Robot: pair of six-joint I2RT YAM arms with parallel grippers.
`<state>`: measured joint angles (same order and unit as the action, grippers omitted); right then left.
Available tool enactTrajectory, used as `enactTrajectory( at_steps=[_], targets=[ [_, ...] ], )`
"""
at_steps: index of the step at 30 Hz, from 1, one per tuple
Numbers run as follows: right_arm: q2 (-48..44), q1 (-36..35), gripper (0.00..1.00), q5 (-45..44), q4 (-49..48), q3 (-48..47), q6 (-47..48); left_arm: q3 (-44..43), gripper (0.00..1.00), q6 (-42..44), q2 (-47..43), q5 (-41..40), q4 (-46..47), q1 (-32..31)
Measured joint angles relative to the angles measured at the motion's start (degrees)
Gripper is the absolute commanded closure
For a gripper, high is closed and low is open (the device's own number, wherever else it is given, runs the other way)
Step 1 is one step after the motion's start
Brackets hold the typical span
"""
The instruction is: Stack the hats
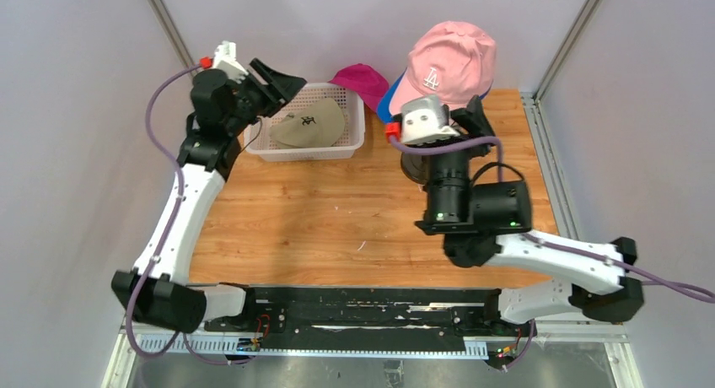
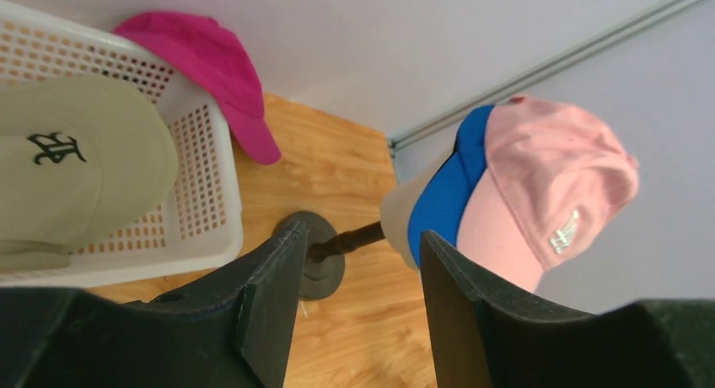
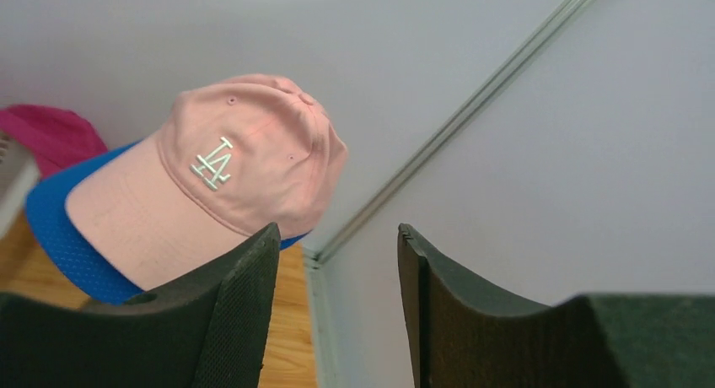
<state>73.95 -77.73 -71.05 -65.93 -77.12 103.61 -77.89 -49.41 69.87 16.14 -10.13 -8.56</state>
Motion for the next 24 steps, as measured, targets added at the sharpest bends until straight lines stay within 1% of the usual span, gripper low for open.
enactTrajectory(
  at_steps=[2, 5, 8, 11, 13, 16, 19, 24],
  targets=[
    [-4.57, 0.2, 0.44, 1.81, 12.2, -0.96, -11.87, -1.64, 0.42, 1.01, 4.28, -0.35, -0.02, -2.12],
    [-9.62, 1.53, 0.44, 6.56, 31.3, -3.8, -29.83, -1.97, 0.37, 0.87, 11.19, 0.31, 1.68, -4.02],
    [-12.41, 2.69, 0.44, 9.11, 40.94, -4.39, -39.06, -0.96, 0.35, -0.5, 17.25, 0.76, 4.98, -4.52],
    [-13.38, 4.2, 0.44, 10.4, 46.12, -4.37, -43.78, -1.14, 0.35, -0.72, 22.84, 0.57, 6.99, -4.66],
    [-13.64, 5.68, 0.44, 11.32, 48.13, -4.17, -45.83, -3.82, 0.35, 0.07, 26.62, 0.24, 5.7, -4.66],
    [-13.53, 8.5, 0.44, 13.49, 51.47, -2.91, -49.35, -14.21, 0.35, 3.17, 34.73, -1.01, 1.79, -4.72],
    [-13.77, 11.15, 0.44, 15.67, 55.1, -2.51, -53.07, -25.42, 0.35, 7.61, 42.14, -3.91, -3.98, -4.87],
    [-15.34, 14.03, 0.43, 17.53, 57.29, -2.1, -56.22, -38.45, 0.35, 12.66, 51.04, -7.85, -11.63, -5.97]
  ],
)
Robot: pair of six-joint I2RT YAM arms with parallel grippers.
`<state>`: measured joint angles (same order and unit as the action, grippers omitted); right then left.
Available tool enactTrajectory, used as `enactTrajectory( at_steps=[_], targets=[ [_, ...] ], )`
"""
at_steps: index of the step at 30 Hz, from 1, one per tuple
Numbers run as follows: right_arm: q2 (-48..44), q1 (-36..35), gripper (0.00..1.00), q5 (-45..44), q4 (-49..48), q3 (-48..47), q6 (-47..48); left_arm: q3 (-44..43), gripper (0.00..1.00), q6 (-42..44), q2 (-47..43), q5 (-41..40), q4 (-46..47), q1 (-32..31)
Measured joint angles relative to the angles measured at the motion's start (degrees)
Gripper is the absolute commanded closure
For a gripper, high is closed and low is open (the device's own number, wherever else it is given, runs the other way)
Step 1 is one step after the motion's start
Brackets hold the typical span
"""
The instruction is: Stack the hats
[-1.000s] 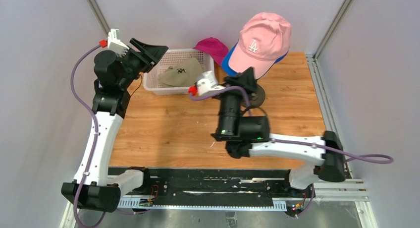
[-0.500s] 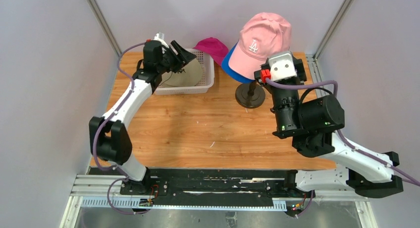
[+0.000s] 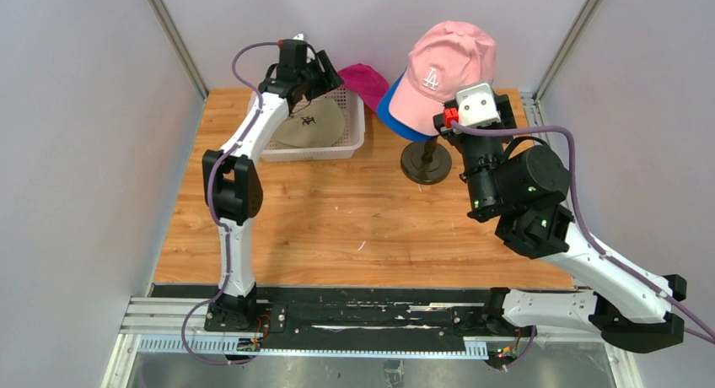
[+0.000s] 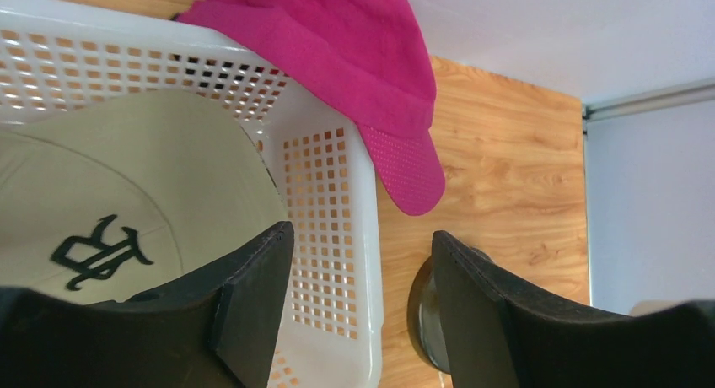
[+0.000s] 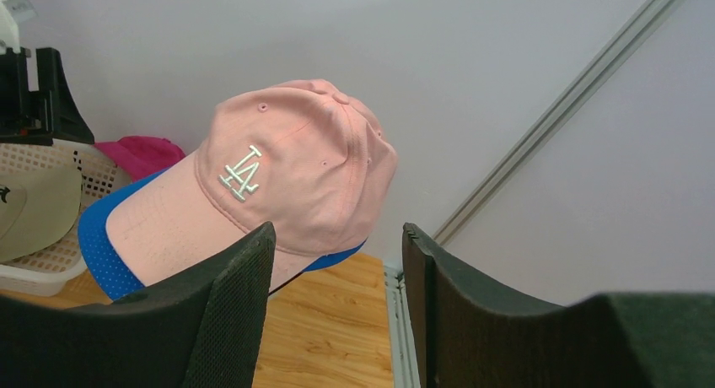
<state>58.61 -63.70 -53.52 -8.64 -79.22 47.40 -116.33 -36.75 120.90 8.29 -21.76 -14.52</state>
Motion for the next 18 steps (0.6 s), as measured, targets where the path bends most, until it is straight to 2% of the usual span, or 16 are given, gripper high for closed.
enactTrajectory(
  at_steps=[13, 18],
  targets=[
    [-1.62, 0.37, 0.44, 1.88, 3.13, 0.55, -3.72, -5.44, 0.34, -4.7, 9.97, 3.1, 1.57, -1.31],
    [-2.93, 0.37, 0.44, 2.1, 3.78, 1.36, -4.83, -5.62, 0.35, -7.8, 11.28, 4.22, 7.67, -1.07]
  ],
)
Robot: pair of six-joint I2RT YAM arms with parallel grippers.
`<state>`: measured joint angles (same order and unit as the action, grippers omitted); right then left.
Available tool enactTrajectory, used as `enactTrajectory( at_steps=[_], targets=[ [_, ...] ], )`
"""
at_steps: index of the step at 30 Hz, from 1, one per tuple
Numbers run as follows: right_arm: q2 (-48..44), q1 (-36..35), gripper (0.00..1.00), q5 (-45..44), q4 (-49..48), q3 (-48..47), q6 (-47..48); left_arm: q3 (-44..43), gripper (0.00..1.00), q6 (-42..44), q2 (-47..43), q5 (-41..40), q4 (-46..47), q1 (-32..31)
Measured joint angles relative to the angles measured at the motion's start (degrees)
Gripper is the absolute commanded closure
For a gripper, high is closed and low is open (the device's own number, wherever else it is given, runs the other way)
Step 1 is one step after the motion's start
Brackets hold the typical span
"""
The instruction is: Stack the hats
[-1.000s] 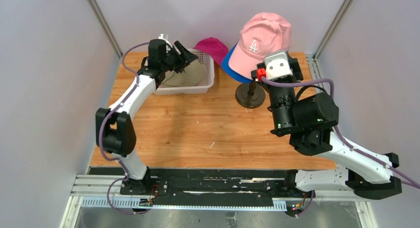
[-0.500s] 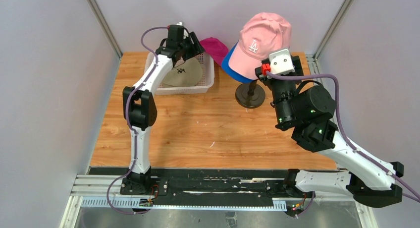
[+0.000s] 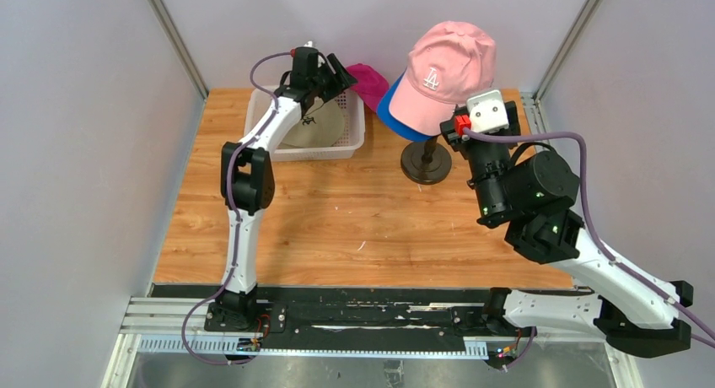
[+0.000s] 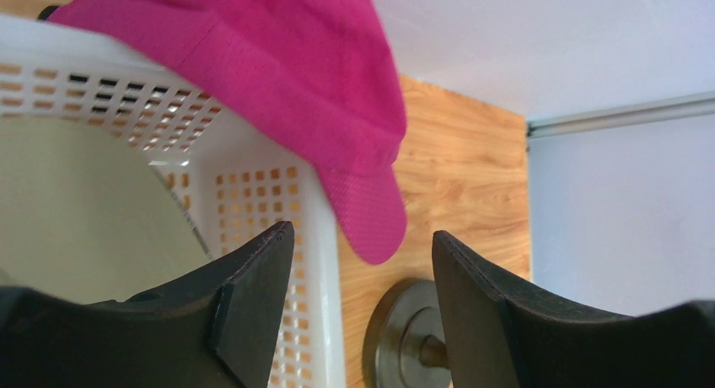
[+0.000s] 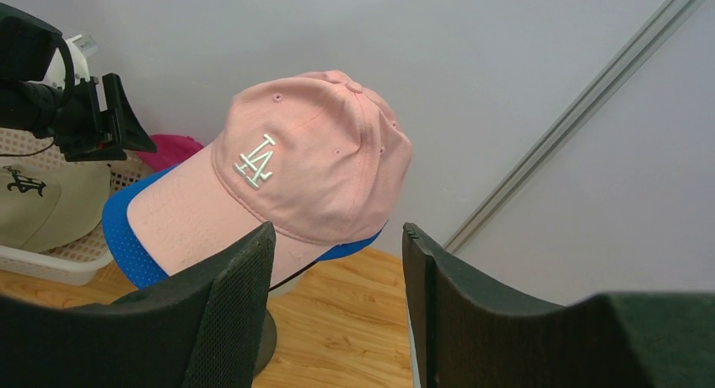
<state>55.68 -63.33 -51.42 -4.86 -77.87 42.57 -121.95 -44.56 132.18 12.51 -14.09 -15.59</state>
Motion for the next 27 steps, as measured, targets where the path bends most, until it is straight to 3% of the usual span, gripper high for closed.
enactTrajectory(
  at_steps=[7, 27],
  targets=[
    [-1.27, 0.0, 0.44, 0.02, 0.72, 1.03, -1.22, -0.96, 0.34, -5.35, 3.89, 1.9, 7.91, 0.57],
    [-3.56, 0.0, 0.44, 0.02, 1.38, 2.71, -2.32, -4.37, 0.35, -12.48, 12.13, 4.31, 16.35, 1.6]
  ],
)
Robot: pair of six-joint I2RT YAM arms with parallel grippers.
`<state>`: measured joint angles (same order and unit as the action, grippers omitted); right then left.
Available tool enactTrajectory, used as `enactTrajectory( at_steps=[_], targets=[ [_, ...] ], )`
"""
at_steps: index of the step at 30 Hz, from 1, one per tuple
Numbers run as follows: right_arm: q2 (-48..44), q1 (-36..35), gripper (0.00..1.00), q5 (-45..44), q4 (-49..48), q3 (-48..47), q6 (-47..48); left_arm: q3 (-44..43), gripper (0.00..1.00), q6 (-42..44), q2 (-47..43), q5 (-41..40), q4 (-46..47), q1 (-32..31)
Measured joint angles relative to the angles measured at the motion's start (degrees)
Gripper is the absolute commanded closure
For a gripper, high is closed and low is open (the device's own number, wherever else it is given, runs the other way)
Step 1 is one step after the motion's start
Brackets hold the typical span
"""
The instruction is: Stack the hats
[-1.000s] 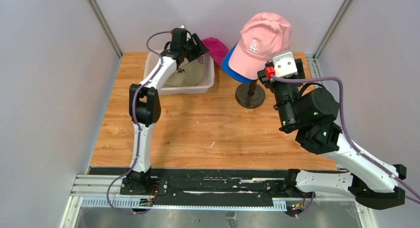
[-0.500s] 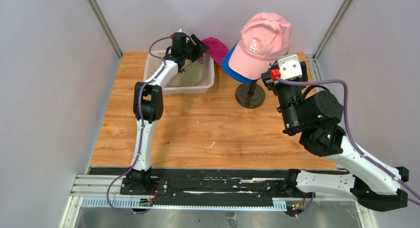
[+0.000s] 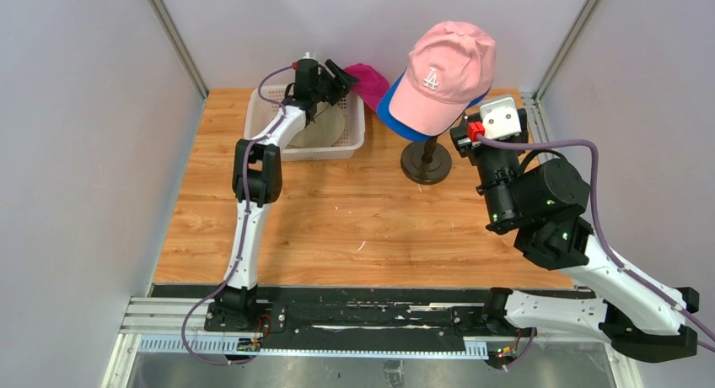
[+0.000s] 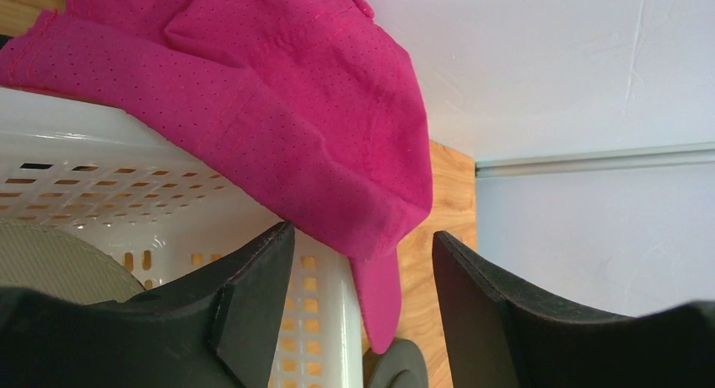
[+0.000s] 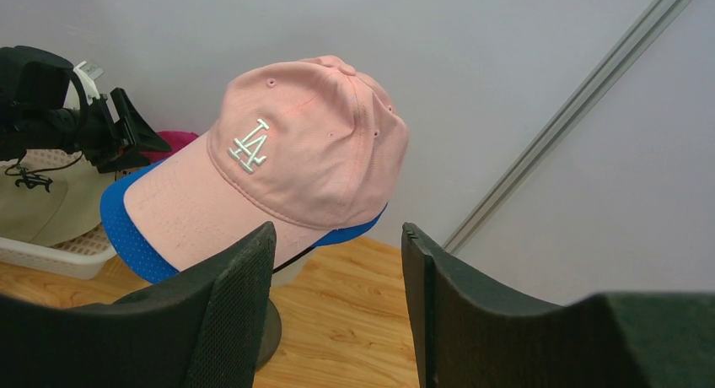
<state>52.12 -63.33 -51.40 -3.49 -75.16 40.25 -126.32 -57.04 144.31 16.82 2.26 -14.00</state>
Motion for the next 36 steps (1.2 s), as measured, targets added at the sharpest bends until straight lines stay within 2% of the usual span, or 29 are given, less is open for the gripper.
enactTrajectory(
  at_steps=[7, 11, 18, 26, 36],
  targets=[
    [-0.7, 0.0, 0.44, -0.04, 0.22, 1.07, -0.09, 0.0, 0.35, -0.87, 1.2, 0.72, 1.22, 0.24],
    [-0.7, 0.0, 0.44, -0.04, 0.42, 1.42, -0.17, -0.76, 0.4, -1.64, 1.7, 0.96, 2.1, 0.44],
    [-0.76, 0.0, 0.44, -0.07, 0.44, 1.66, -0.2, -1.79, 0.61, -3.48, 2.84, 1.11, 4.37, 0.81],
    [-0.81, 0.0, 0.44, -0.07, 0.48, 1.86, -0.2, -3.1, 0.99, -5.2, 5.18, 1.66, 6.25, 1.07],
    [-0.96, 0.0, 0.44, -0.11, 0.61, 2.93, -0.2, -3.1, 1.0, -8.55, 5.2, 2.47, 15.74, 1.18]
  ],
)
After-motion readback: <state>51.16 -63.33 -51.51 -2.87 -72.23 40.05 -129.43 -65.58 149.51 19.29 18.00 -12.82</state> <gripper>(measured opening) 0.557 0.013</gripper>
